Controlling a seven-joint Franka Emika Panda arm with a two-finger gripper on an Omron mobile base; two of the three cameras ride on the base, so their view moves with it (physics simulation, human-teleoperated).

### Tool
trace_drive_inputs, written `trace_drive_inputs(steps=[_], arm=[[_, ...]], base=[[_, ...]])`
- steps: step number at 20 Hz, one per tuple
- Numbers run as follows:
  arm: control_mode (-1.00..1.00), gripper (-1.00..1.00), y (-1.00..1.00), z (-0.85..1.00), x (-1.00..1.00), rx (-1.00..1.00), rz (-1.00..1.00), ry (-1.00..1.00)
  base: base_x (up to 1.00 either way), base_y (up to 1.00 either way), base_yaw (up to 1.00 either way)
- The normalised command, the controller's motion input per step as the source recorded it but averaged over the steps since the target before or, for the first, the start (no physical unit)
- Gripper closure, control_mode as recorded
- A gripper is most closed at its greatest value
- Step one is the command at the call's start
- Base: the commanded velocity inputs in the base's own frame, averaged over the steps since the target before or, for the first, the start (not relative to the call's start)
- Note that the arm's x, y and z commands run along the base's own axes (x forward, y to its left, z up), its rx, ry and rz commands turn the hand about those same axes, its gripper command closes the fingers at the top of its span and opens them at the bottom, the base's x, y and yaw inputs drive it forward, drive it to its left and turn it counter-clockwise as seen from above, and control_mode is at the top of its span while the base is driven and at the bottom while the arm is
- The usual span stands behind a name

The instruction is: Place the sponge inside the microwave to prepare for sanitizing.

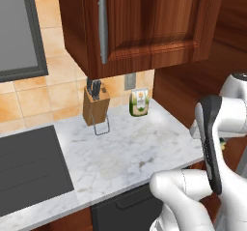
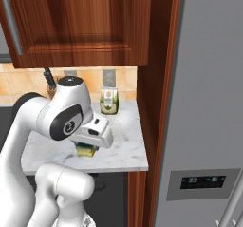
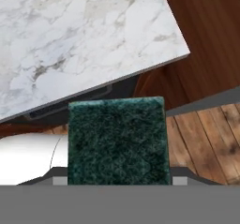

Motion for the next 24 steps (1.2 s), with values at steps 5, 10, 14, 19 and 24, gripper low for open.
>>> trace_drive_inputs(steps=[5, 10, 14, 19, 24], arm=[[-1.0, 1.0, 0.0, 0.24, -0.22, 0.0, 0.0, -0.08], [-1.0, 1.0, 0.0, 0.0, 0.0, 0.0, 0.0, 0.0], [-1.0, 1.0, 0.0, 0.0, 0.0, 0.0, 0.0, 0.0], [1.0, 1.0, 0.0, 0.0, 0.0, 0.0, 0.0, 0.0], [1.0, 1.0, 0.0, 0.0, 0.0, 0.0, 0.0, 0.0]], base=[[0.0, 0.0, 0.0], [0.0, 0.0, 0.0], [0.0, 0.0, 0.0], [-0.09, 0.0, 0.0], [-0.52, 0.03, 0.0]])
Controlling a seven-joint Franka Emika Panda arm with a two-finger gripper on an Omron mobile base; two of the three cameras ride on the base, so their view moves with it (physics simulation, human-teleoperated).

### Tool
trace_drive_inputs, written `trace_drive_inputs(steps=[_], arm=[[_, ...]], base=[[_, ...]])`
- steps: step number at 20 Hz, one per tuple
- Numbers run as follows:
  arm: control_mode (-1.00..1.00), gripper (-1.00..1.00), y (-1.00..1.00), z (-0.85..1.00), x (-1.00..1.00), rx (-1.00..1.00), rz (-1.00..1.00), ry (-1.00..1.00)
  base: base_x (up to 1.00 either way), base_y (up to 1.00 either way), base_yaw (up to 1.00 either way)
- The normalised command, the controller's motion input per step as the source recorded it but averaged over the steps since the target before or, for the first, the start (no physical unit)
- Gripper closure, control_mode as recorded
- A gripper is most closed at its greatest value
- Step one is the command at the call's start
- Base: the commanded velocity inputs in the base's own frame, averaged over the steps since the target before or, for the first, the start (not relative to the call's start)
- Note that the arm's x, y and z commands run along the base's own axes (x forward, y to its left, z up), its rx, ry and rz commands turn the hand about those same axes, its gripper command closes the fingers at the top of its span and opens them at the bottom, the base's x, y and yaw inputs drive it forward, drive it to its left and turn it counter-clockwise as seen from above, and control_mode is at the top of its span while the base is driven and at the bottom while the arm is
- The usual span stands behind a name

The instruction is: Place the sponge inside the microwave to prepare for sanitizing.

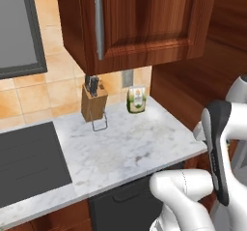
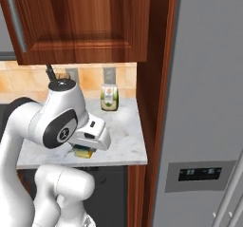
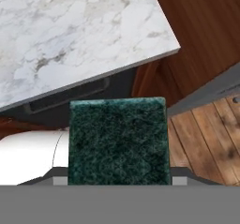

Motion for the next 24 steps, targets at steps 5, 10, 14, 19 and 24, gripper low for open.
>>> trace_drive_inputs(steps=[5, 10, 14, 19, 24], arm=[[1.0, 1.0, 0.0, 0.0, 0.0, 0.0, 0.0, 0.0], [1.0, 1.0, 0.0, 0.0, 0.0, 0.0, 0.0, 0.0], [1.0, 1.0, 0.0, 0.0, 0.0, 0.0, 0.0, 0.0], [1.0, 1.0, 0.0, 0.0, 0.0, 0.0, 0.0, 0.0], [1.0, 1.0, 0.0, 0.0, 0.0, 0.0, 0.0, 0.0]], base=[[-0.85, 0.01, 0.0], [-0.85, 0.0, 0.0], [-0.84, -0.01, 0.0], [-0.66, -0.21, 0.0], [-0.58, -0.29, -0.01]])
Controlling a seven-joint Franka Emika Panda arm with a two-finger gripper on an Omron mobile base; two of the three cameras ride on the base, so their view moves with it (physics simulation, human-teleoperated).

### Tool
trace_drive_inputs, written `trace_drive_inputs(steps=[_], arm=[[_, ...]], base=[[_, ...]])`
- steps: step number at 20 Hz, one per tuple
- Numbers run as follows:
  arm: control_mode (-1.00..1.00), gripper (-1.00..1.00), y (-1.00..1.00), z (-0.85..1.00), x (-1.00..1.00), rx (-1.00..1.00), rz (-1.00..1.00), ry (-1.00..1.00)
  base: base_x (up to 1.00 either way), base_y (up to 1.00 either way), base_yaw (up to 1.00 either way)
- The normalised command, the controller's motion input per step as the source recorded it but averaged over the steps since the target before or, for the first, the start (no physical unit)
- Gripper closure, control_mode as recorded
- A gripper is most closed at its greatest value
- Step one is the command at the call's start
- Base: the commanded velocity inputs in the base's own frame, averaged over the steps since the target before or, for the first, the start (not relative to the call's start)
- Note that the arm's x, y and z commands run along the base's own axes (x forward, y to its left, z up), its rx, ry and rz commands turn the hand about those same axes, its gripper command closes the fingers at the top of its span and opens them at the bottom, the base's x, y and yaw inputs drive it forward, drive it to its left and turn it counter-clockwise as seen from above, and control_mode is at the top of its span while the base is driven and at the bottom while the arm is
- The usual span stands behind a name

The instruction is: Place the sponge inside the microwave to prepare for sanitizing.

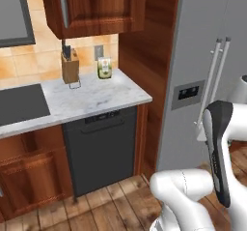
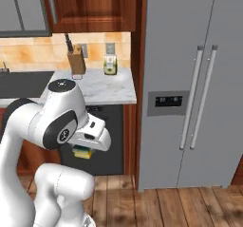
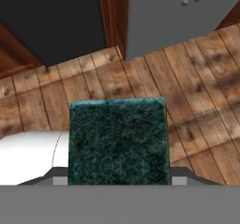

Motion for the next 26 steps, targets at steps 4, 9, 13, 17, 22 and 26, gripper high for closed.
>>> trace_drive_inputs(steps=[4, 9, 13, 17, 22, 26], arm=[[1.0, 1.0, 0.0, 0.0, 0.0, 0.0, 0.0, 0.0], [1.0, 1.0, 0.0, 0.0, 0.0, 0.0, 0.0, 0.0], [1.0, 1.0, 0.0, 0.0, 0.0, 0.0, 0.0, 0.0], [1.0, 1.0, 0.0, 0.0, 0.0, 0.0, 0.0, 0.0], [1.0, 1.0, 0.0, 0.0, 0.0, 0.0, 0.0, 0.0], [1.0, 1.0, 0.0, 0.0, 0.0, 0.0, 0.0, 0.0]], base=[[-0.27, -0.41, -0.23], [-0.04, -0.59, -0.39], [0.0, -0.76, -0.38], [0.0, -0.94, -0.36], [0.0, -0.94, -0.34], [0.0, -0.89, -0.33]])
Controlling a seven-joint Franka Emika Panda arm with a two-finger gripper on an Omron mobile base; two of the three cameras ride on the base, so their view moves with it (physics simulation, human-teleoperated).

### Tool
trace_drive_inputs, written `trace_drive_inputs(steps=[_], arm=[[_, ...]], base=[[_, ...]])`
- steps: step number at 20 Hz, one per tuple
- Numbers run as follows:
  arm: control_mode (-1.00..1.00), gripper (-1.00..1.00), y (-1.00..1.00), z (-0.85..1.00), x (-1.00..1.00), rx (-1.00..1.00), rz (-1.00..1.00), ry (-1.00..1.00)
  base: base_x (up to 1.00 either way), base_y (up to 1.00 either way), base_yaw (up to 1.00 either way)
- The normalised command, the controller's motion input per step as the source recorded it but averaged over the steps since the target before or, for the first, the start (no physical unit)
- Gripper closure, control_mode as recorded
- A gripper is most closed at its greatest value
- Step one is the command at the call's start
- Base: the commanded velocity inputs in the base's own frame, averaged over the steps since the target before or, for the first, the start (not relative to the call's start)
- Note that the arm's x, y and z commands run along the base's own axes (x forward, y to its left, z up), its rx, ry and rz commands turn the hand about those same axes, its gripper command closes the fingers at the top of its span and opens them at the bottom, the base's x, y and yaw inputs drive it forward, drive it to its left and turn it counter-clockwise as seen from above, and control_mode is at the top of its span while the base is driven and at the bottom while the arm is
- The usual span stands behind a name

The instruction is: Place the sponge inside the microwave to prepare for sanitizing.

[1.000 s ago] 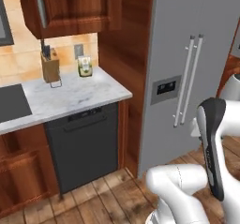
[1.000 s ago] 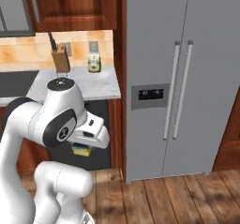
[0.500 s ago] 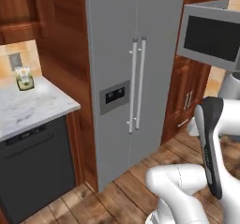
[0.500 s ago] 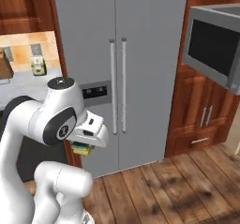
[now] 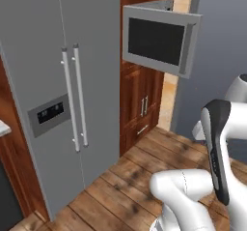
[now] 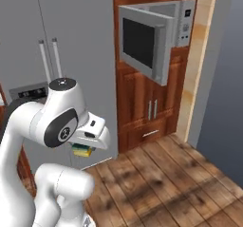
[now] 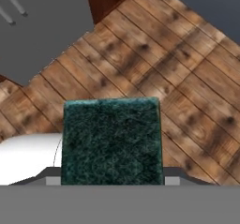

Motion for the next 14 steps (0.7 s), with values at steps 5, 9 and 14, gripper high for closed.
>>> trace_drive_inputs(steps=[5, 9, 14], arm=[[1.0, 1.0, 0.0, 0.0, 0.0, 0.0, 0.0, 0.0], [1.0, 1.0, 0.0, 0.0, 0.0, 0.0, 0.0, 0.0], [1.0, 1.0, 0.0, 0.0, 0.0, 0.0, 0.0, 0.0]], base=[[0.11, -0.7, -0.09], [0.3, -0.71, 0.0], [0.2, -0.76, 0.05]])
